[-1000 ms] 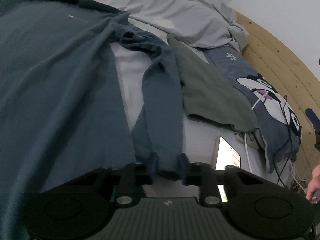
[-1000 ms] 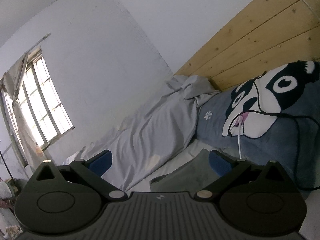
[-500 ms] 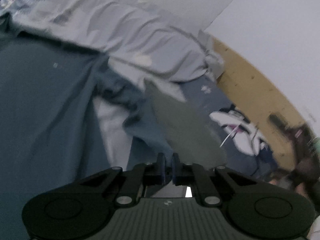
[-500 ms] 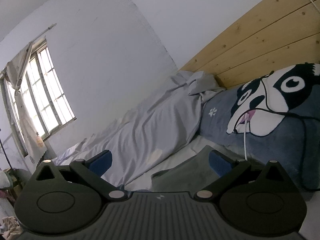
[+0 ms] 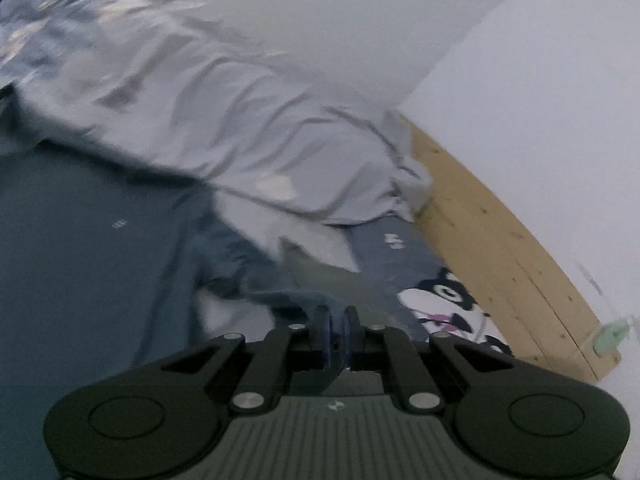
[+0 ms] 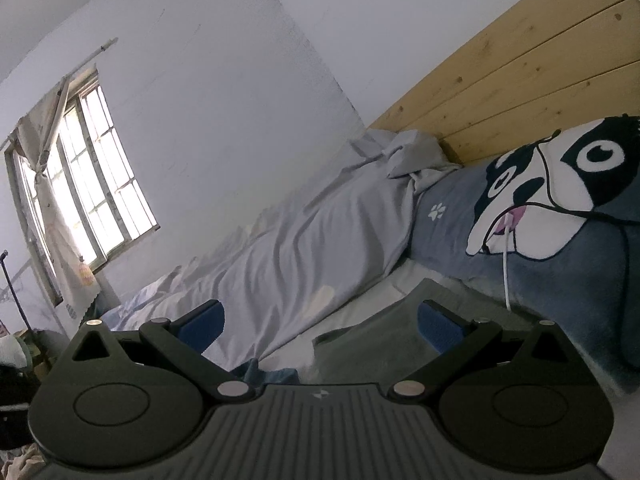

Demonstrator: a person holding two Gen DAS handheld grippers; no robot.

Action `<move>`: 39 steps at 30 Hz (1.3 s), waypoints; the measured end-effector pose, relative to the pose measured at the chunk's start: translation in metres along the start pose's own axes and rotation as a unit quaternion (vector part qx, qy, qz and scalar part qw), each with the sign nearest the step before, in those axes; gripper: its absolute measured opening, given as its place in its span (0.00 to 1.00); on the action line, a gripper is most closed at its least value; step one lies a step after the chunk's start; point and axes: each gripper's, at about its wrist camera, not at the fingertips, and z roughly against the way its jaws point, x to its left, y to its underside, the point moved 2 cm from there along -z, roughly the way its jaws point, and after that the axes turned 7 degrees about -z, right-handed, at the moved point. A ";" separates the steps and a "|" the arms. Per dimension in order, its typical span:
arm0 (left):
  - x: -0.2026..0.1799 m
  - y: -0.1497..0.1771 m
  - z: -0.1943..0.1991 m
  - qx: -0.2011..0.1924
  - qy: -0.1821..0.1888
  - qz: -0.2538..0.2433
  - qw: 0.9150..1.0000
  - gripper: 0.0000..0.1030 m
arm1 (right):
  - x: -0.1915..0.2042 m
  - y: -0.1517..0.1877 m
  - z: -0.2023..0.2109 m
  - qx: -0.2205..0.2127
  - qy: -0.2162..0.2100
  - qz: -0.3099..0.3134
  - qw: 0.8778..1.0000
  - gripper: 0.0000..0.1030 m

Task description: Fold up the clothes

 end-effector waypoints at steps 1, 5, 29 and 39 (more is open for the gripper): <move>0.013 0.006 0.004 0.005 -0.014 0.011 1.000 0.04 | 0.000 0.000 0.000 0.001 0.000 0.001 1.000 1.00; 0.070 0.040 0.009 0.041 -0.101 0.032 0.993 0.04 | 0.000 0.001 -0.001 0.004 -0.002 0.002 1.000 1.00; 0.051 0.101 0.021 0.058 -0.263 -0.241 0.932 0.46 | 0.029 0.021 -0.017 0.027 -0.020 0.041 0.999 1.00; 0.031 0.136 -0.035 0.091 -0.239 -0.345 0.903 0.47 | 0.036 0.025 -0.019 0.032 -0.025 0.049 0.998 1.00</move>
